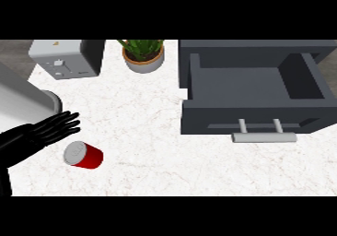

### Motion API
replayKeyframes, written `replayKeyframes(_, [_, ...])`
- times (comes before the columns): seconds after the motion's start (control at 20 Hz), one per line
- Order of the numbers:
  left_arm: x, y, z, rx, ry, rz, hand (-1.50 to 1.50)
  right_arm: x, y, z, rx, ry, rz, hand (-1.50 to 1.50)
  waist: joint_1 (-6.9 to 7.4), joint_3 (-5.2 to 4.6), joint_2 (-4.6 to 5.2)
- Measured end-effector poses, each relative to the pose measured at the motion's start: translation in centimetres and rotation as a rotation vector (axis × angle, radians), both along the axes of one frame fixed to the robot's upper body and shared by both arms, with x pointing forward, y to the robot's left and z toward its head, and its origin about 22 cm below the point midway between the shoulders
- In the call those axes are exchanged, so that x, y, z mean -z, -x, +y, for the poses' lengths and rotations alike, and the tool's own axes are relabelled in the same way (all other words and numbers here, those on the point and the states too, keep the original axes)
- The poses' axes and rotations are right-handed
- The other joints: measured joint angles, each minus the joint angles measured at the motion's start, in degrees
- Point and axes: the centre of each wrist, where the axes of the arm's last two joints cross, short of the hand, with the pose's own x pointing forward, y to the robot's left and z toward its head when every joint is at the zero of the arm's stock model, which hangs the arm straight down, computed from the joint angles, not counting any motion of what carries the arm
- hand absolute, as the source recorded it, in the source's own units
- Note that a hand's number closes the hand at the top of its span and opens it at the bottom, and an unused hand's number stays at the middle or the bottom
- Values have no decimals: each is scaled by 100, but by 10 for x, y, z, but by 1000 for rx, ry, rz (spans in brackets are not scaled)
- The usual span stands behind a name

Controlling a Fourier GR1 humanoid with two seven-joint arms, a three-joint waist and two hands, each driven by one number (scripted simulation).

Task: Pick up the can, place it into the drawer and close the drawer

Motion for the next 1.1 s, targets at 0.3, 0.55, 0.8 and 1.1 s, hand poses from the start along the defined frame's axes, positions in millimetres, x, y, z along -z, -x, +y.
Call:
replayKeyframes(0.3, [28, -8, 8, -71, -22, -1, -150, -4, 3, 6, -4, -3, 5, -150, -13, -3, 5])
replayKeyframes(0.55, [45, -13, 12, -113, -74, 10, -150, -16, 5, 4, -6, 3, 6, -150, -28, -5, 11])
replayKeyframes(0.8, [66, -15, 9, -141, -127, 29, -150, -8, 11, 1, -8, 3, -2, -150, -49, -7, 16])
replayKeyframes(1.1, [85, -10, 17, -179, -188, 47, -150, -14, 10, -5, -7, 4, -2, -150, -69, -11, 27])
